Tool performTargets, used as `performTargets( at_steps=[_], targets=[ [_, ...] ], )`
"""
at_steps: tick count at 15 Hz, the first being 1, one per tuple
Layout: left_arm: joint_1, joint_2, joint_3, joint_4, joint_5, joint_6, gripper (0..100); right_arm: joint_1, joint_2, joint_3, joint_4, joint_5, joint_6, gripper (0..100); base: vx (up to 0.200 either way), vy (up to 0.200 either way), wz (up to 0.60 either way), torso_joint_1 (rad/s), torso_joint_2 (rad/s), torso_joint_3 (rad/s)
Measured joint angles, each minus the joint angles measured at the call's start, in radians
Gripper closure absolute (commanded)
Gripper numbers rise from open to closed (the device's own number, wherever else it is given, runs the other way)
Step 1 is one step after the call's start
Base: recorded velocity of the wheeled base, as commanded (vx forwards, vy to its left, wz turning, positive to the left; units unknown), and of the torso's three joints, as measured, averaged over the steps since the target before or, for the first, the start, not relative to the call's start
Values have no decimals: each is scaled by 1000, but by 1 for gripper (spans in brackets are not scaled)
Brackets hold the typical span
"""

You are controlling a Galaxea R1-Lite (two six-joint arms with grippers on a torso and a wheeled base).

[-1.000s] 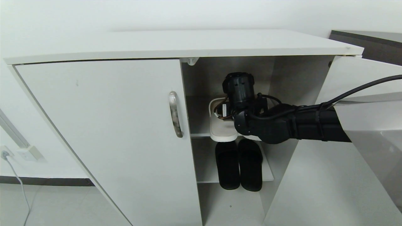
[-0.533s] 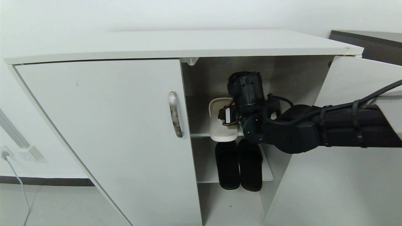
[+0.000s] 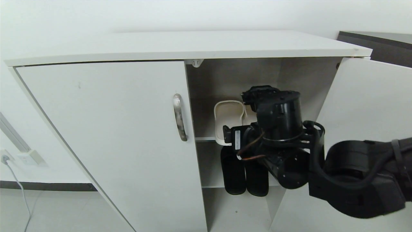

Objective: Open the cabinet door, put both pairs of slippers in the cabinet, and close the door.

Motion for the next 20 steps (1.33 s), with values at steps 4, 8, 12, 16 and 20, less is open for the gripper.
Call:
performTargets(
  at_steps=[4, 8, 12, 16, 20],
  targets=[
    [0, 0, 0, 0, 0, 0, 100, 20, -64, 228, -266, 111, -56, 100, 0, 0, 0, 0, 0, 0],
    [0, 0, -1, 0, 0, 0, 100, 30, -75, 257, -270, 113, -59, 100, 0, 0, 0, 0, 0, 0],
    [0, 0, -1, 0, -1, -1, 100, 42, -74, 264, -270, 109, -58, 100, 0, 0, 0, 0, 0, 0],
    [0, 0, -2, 0, -2, -1, 100, 44, -73, 266, -269, 107, -58, 100, 0, 0, 0, 0, 0, 0],
    [0, 0, -2, 0, -4, -1, 100, 43, -68, 269, -270, 106, -58, 100, -150, 0, 0, 4, 3, 1]
  ],
)
